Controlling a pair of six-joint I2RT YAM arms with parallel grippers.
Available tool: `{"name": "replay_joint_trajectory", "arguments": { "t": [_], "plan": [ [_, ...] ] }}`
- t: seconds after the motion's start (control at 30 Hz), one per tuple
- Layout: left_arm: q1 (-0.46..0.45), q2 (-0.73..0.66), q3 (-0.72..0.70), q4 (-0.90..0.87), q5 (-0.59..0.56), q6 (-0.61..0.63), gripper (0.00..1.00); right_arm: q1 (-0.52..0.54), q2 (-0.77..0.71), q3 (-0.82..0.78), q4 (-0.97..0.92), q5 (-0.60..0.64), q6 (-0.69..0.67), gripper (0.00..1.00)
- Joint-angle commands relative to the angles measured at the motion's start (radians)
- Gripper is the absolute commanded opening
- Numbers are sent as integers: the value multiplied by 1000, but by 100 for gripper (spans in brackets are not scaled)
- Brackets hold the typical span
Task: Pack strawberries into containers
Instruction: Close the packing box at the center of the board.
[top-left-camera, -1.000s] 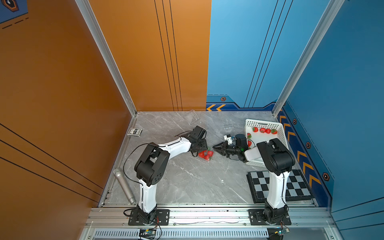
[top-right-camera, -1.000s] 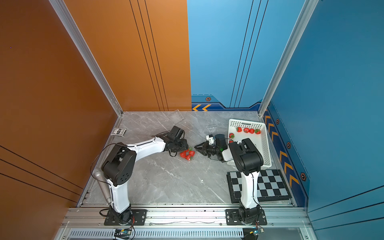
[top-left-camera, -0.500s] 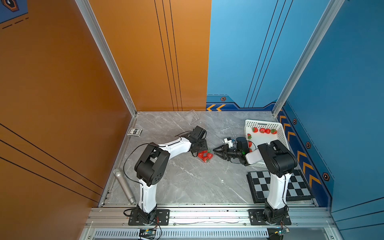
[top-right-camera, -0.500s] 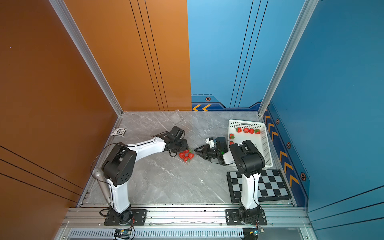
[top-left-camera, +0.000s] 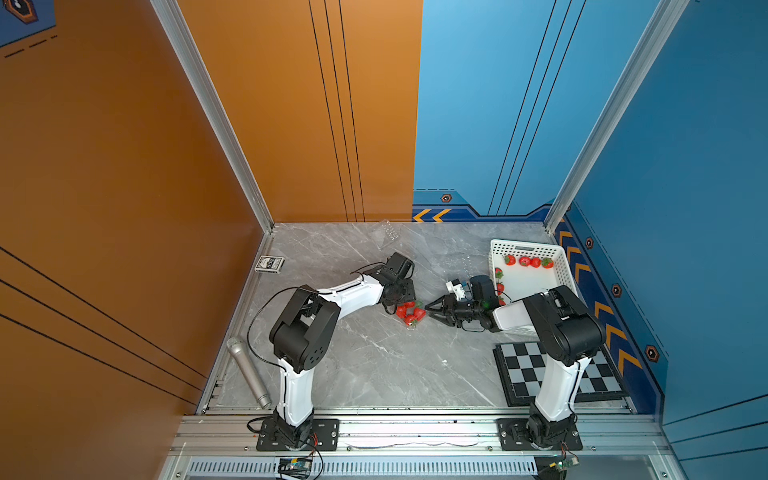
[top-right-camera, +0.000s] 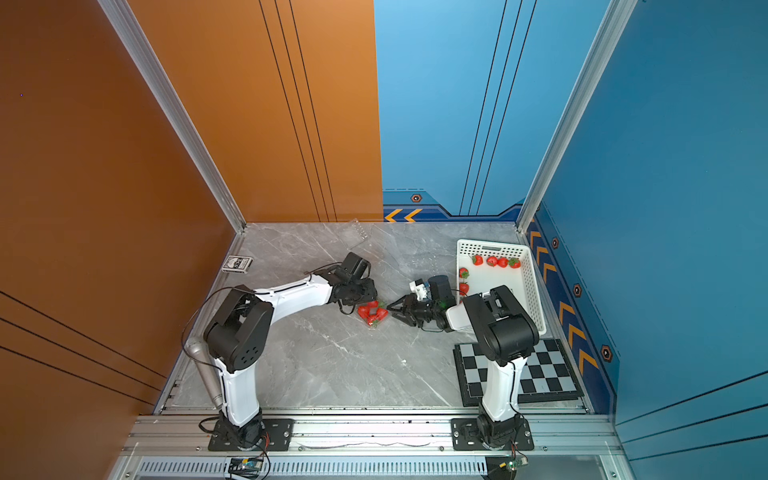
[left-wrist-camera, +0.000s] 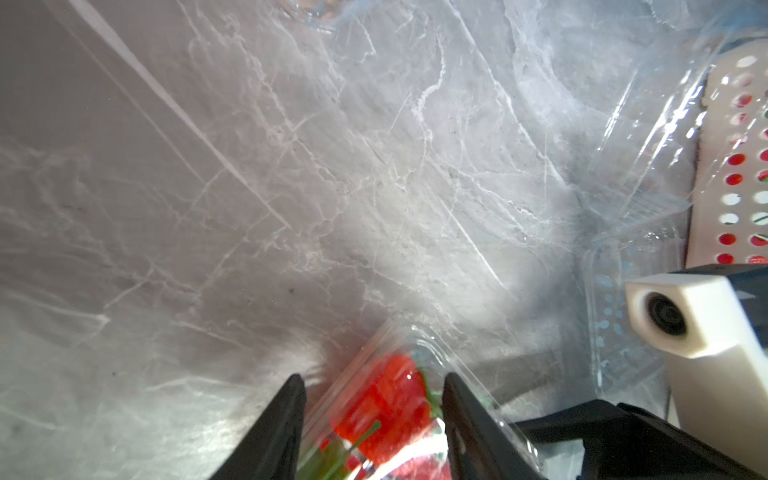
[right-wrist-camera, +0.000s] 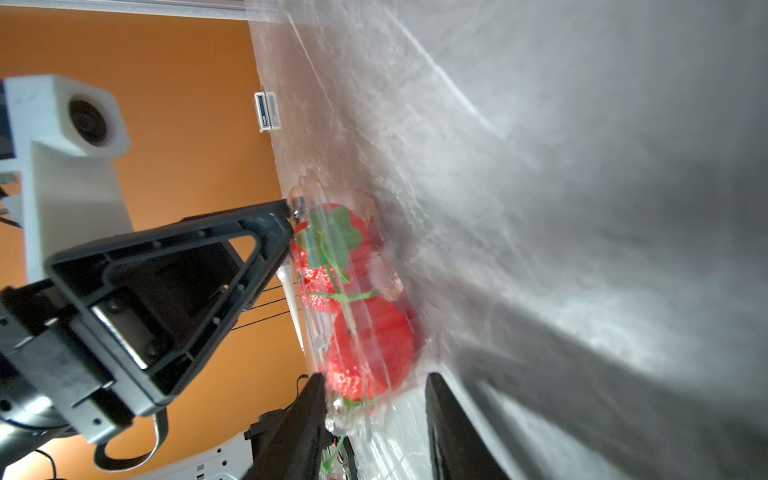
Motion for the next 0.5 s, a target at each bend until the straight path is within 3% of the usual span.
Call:
{"name": "replay_joint_trajectory", "arguments": {
  "t": [0.0, 0.23, 0.47],
  "plan": [
    [-9, 18, 12, -36, -21, -1, 54, 9, -29, 15, -123, 36, -70, 41],
    [-12, 26, 10, -36, -20, -2, 53, 20, -12, 21, -34, 23, -7, 39],
    [-14, 29, 13, -36, -18, -2, 53, 31, 20, 21, 64, 8, 54, 28]
  ]
}}
